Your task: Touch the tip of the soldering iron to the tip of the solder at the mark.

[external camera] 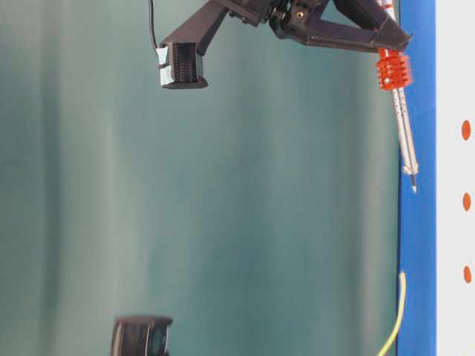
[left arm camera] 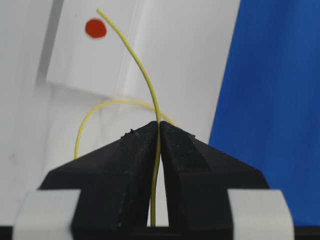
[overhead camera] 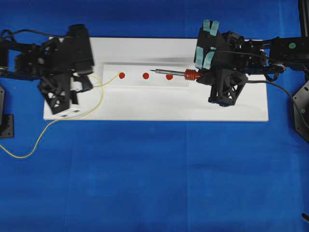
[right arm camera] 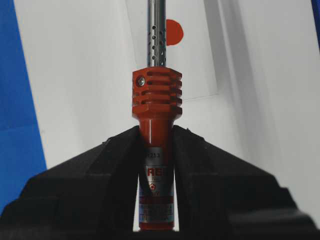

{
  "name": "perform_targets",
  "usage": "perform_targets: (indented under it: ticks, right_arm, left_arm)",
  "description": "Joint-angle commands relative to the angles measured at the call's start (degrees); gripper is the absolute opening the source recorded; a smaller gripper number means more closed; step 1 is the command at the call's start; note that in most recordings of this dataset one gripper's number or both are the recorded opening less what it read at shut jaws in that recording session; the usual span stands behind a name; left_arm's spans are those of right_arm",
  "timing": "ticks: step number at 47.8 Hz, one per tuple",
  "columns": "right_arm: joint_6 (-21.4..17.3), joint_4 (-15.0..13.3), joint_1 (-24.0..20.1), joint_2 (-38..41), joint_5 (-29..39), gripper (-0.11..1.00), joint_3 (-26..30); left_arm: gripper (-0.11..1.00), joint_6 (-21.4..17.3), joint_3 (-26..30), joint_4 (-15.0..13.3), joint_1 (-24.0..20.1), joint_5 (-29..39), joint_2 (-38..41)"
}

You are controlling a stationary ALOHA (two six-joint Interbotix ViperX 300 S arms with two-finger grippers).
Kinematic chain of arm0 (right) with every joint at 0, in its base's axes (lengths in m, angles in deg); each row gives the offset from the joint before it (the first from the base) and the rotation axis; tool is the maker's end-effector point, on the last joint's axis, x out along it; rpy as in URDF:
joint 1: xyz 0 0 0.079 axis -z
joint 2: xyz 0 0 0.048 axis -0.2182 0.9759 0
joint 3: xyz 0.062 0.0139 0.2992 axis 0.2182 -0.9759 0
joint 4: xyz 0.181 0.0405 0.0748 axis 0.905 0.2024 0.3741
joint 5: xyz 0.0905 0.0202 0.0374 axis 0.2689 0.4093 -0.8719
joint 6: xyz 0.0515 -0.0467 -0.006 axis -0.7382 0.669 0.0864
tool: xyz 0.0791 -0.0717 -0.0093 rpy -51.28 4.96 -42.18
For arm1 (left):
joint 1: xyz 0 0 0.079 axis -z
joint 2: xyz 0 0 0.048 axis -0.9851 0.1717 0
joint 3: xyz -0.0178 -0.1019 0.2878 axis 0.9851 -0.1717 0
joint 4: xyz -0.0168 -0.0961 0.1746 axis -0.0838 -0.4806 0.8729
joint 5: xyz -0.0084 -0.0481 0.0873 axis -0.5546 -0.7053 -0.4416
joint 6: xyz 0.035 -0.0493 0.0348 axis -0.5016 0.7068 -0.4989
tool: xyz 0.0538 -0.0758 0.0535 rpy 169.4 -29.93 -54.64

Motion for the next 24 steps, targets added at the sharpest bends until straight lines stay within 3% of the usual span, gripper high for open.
perform_targets:
  ticks: [1, 24]
  right_arm:
    - [-0.2, -0.1, -0.1, -0.7, -0.5, 0.06, 1.1]
    - [-0.2, -0.2, 0.0, -0.3, -0.7, 0.06, 0.7]
  left_arm:
    - [0.03, -0.1, 2.7, 0.1, 0.3, -1.1, 2.3]
    - [0.03, -0.5, 8.9, 0.1, 0.3, -7.1, 17.4]
